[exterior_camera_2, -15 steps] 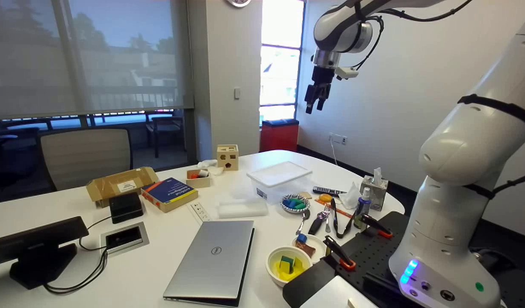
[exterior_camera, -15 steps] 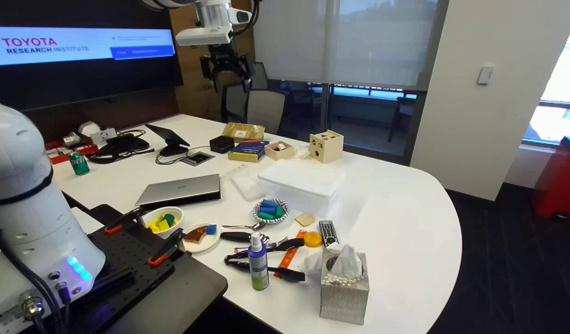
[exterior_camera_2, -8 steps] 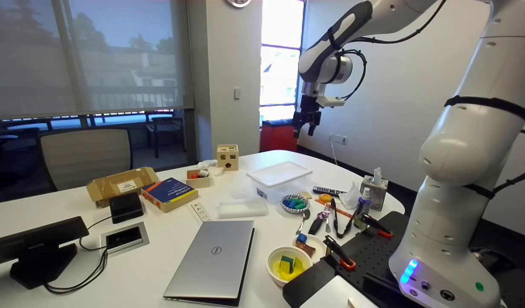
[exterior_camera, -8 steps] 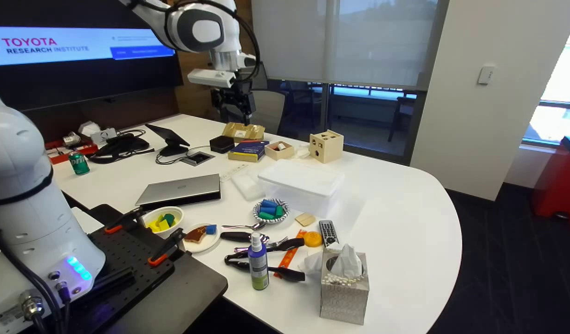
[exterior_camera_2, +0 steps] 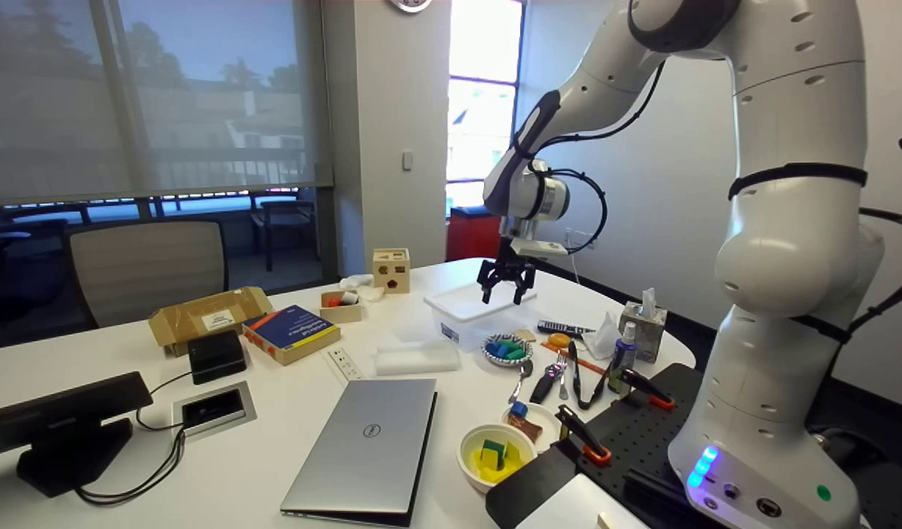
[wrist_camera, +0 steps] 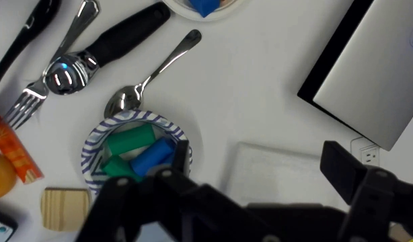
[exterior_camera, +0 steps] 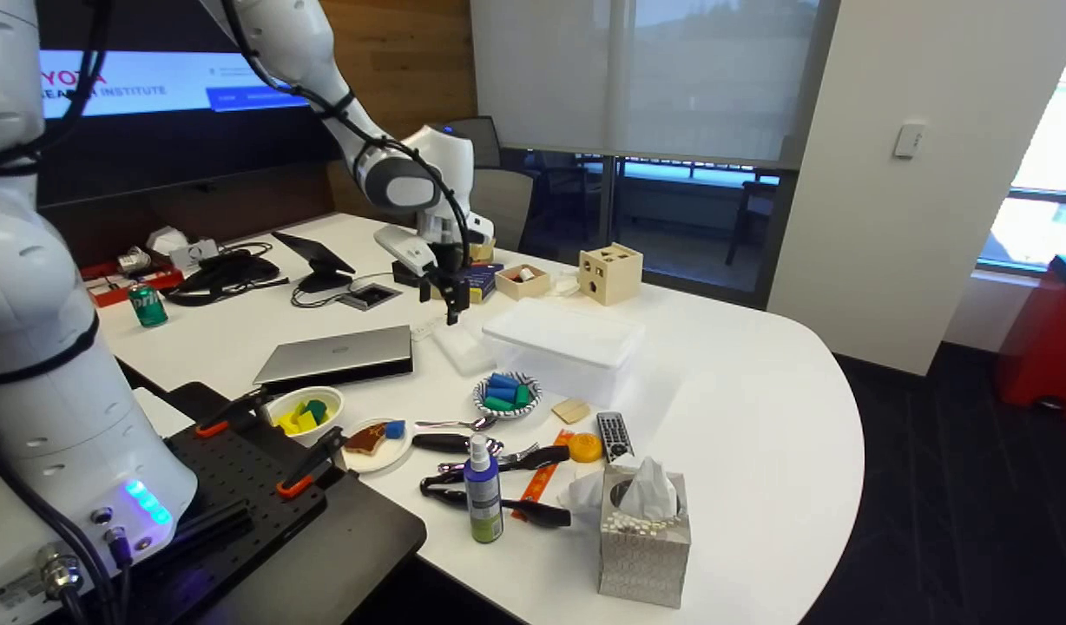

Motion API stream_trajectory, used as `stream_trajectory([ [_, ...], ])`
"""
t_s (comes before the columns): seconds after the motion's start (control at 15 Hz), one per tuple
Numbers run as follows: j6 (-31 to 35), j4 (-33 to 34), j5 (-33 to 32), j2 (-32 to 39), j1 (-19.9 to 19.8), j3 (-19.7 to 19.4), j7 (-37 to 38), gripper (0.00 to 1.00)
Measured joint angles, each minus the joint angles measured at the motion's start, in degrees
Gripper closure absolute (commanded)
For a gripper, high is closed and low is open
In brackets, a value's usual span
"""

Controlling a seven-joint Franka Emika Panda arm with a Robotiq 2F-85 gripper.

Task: Use the silver spoon to push the blue block off the white plate

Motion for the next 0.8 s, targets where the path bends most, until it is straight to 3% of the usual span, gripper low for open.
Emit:
stream_trajectory([
  [0.33, 5.2, 4.2, 0.9, 11.2, -3.6, 2.5, 8.9, 0.00],
  [0.8, 5.4, 9.4, 1.5, 21.6, -6.7, 5.0, 18.3, 0.00],
])
